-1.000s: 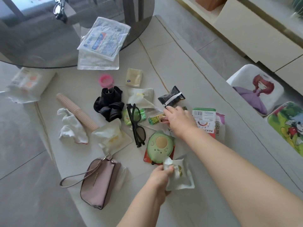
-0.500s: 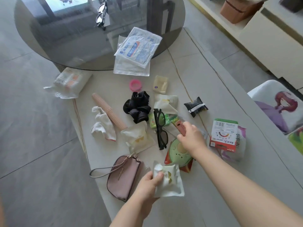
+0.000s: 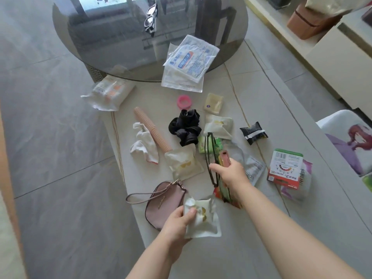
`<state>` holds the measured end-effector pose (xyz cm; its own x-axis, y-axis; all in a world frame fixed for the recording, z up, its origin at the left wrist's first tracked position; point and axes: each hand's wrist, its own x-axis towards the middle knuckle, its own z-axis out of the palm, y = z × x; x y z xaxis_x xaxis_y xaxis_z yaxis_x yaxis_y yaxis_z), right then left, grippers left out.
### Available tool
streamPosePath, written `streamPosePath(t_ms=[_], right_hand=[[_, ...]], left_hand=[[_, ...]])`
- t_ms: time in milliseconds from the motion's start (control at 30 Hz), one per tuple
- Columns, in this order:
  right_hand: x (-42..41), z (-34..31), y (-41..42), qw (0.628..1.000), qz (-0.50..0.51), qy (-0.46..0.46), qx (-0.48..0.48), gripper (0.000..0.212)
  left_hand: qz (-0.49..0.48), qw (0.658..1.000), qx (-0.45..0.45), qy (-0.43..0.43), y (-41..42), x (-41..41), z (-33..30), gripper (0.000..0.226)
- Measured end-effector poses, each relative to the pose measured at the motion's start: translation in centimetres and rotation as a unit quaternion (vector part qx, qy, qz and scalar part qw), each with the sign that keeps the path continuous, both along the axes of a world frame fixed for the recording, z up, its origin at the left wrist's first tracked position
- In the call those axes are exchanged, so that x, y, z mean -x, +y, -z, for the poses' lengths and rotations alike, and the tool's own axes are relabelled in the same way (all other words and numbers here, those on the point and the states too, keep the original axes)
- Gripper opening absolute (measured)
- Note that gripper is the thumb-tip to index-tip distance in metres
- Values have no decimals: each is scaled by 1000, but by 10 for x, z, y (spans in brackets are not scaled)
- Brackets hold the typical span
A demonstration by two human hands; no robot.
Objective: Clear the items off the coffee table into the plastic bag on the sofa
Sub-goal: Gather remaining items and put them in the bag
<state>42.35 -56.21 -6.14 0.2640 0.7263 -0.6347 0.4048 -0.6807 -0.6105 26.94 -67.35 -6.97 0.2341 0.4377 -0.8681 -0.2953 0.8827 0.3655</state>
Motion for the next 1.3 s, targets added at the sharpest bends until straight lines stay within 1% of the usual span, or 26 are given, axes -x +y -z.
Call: streamPosePath(t_ms=[33,100,200,267,333,400,467,567,733,833,967,1100,1167,1233,1300], right_hand=[[-2,-13,-9,998,12,58,15,17],[-3,-37,-27,988,16,144,49,20],[2,-70,-60,975,-23,209,75,28],[11,-93,-85,972,-56,217,74,27],[21,-116,-110,971,-75,219,60,18],[31,-137,-133,971,-81,221,40,14],[41,-158,-152,970,-99,222,26,14],[60,-184,-178,962,-129,240,22,16],[112,-210,-222,943,-167,283,51,21],[154,-215,-252,932,-196,293,87,12],[218,-217,-297,913,-238,300,141,18],[284,-215,-351,876,-297,315,214,21],[314,-213,-380,862,-314,311,247,23],[343,-210,-412,854,-334,299,263,18],[369,-206,-443,850,-361,276,266,15]], left_hand=[[-10,1000,1,3,-3,2,-5,21],[-32,999,-2,15,-7,4,-17,25],[-79,996,-12,44,-12,7,-41,27],[-107,993,-20,48,-17,8,-65,28],[-122,991,-45,39,-26,9,-93,33],[-113,989,-84,42,-41,13,-123,35],[-108,987,-107,59,-61,20,-150,32],[-142,981,-110,75,-95,41,-177,36],[-227,964,-88,108,-166,97,-206,30],[-302,942,-65,131,-217,135,-217,22],[-404,898,-24,172,-292,189,-226,13],[-479,858,9,188,-373,233,-235,18],[-511,836,27,196,-411,249,-237,14],[-547,814,50,189,-448,266,-233,11],[-578,792,77,179,-484,283,-225,22]])
